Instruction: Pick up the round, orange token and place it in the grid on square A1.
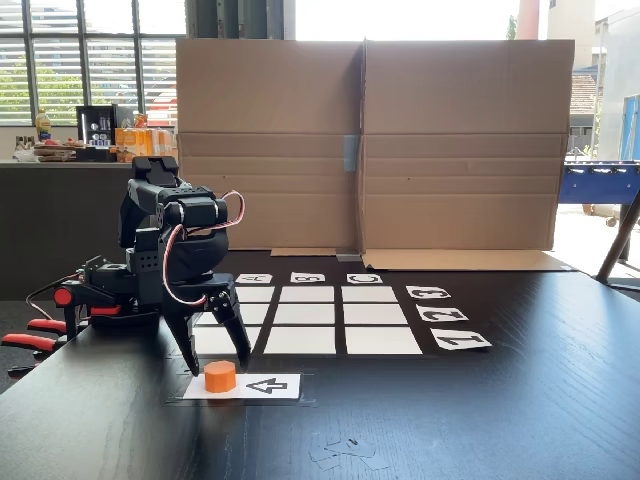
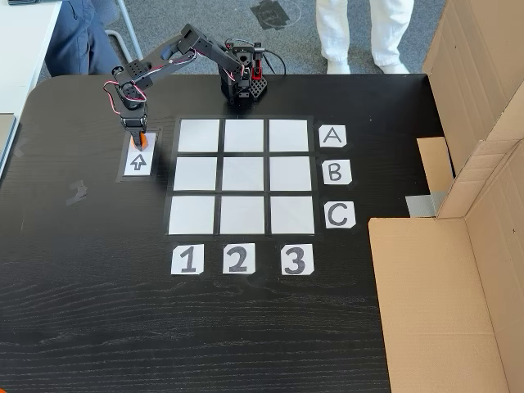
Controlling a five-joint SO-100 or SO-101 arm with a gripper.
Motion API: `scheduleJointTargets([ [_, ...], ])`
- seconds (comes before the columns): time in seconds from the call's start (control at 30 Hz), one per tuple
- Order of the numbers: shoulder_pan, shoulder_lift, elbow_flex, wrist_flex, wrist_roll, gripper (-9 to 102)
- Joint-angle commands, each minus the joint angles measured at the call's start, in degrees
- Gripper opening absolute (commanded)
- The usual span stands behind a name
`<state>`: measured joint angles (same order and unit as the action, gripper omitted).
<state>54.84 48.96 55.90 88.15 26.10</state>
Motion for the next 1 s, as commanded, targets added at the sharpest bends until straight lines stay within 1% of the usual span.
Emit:
scheduleJointTargets([
  [0.0,-0.09,0.00,-4.31,0.00,0.18,26],
  [0.7,0.44,-1.93,-6.06,0.00,-0.09,25],
  [0.97,0.70,-2.20,-6.06,-0.09,-0.18,21],
])
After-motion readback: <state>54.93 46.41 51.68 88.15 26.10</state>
